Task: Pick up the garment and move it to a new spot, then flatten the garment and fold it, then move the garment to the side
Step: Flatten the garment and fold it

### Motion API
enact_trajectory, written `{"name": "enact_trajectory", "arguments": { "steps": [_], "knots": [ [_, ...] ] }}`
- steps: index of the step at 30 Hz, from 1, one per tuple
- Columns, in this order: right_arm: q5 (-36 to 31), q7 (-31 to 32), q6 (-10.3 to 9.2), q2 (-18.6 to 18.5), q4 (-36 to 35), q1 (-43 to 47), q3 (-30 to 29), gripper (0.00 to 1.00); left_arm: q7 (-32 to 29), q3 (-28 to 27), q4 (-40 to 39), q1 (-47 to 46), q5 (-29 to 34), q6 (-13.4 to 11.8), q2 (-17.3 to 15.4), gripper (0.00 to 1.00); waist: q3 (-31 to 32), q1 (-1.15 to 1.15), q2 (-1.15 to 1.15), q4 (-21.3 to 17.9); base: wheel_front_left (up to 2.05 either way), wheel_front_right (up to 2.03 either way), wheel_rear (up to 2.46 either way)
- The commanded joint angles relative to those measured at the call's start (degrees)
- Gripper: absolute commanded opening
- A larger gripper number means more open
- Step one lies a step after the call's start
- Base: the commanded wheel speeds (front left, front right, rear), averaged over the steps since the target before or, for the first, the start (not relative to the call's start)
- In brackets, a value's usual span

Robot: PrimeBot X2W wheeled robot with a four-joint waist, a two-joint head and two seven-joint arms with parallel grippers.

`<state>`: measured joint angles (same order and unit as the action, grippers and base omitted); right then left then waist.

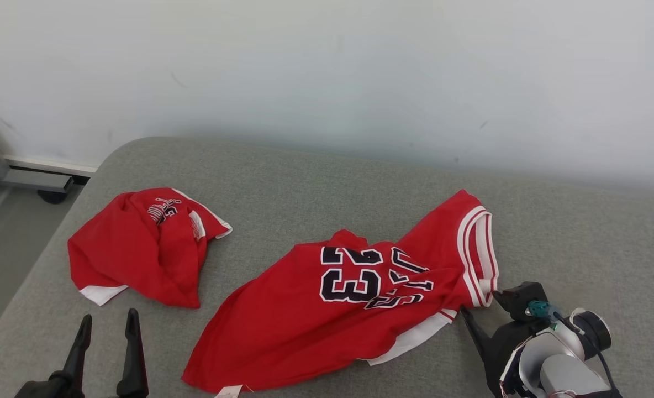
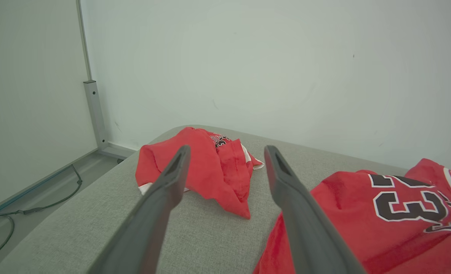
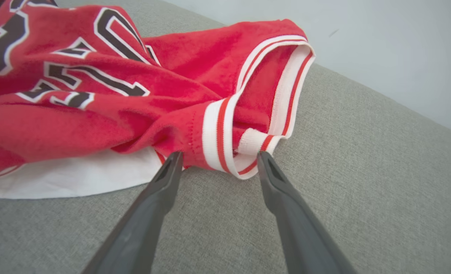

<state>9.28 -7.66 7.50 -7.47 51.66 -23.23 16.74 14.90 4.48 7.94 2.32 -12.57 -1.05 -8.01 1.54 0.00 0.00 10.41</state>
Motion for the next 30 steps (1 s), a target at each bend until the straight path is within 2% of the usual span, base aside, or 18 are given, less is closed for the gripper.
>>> {"name": "enact_trajectory", "arguments": {
  "steps": [1, 6, 7, 8, 16, 20, 25, 30],
  "knots": [
    [0.53, -0.42, -0.02, -0.34, 1.75, -1.37, 0.72, 1.0, 0.27, 0.16, -0.29, -0.25, -0.39, -0.14, 0.06, 1.0, -0.04, 0.0, 0.0, 1.15, 0.0, 0.0, 0.0],
    [1.72, -1.91, -0.02, 0.23, 7.46, -4.13, 3.51, 1.0, 0.23, 0.56, 0.5, -0.66, -0.76, 0.48, -0.16, 1.0, -0.21, 0.0, 0.0, 2.59, 0.0, 0.0, 0.0],
    [2.01, -2.39, -0.02, 0.16, 8.39, -4.75, 3.92, 0.11, 0.25, 0.56, 0.67, -0.84, -0.85, 0.48, -0.17, 1.0, -0.26, 0.0, 0.0, 2.72, 0.0, 0.0, 0.0],
    [2.25, -2.83, -0.02, 0.1, 9.22, -5.19, 4.25, 0.0, 0.26, 0.58, 0.87, -0.91, -0.93, 0.43, -0.16, 1.0, -0.31, 0.0, 0.0, 2.82, 0.0, 0.0, 0.0],
    [4.97, -6.18, -0.03, -1.09, 11.96, -8.1, 5.88, 0.0, 0.37, 0.46, 2.2, -1.05, -1.55, 0.78, 0.35, 1.0, -0.58, 0.0, 0.0, 0.35, 0.0, 0.0, 0.0],
    [8.78, -7.11, -0.04, -3.57, 8.58, -8.29, 6.42, 0.0, 0.41, 0.77, 2.52, -1.44, -1.41, 0.95, 0.88, 1.0, -0.81, 0.0, 0.0, -2.14, 0.0, 0.0, 0.0],
    [11.98, -7.1, -0.04, -7.11, 3.44, -8.09, 8.77, 0.0, 0.41, 0.68, 2.67, -1.41, -1.22, 1.24, 1.14, 1.0, -0.89, 0.0, 0.0, -3.47, 0.0, 0.0, 0.0],
    [18.94, -0.83, -0.05, -13.5, -6.17, -6.84, 13.98, 0.0, 0.42, 0.45, 2.64, -1.19, -0.85, 1.48, 1.4, 1.0, -0.96, 0.0, 0.0, -4.25, 0.0, 0.0, 0.0]
  ]
}}
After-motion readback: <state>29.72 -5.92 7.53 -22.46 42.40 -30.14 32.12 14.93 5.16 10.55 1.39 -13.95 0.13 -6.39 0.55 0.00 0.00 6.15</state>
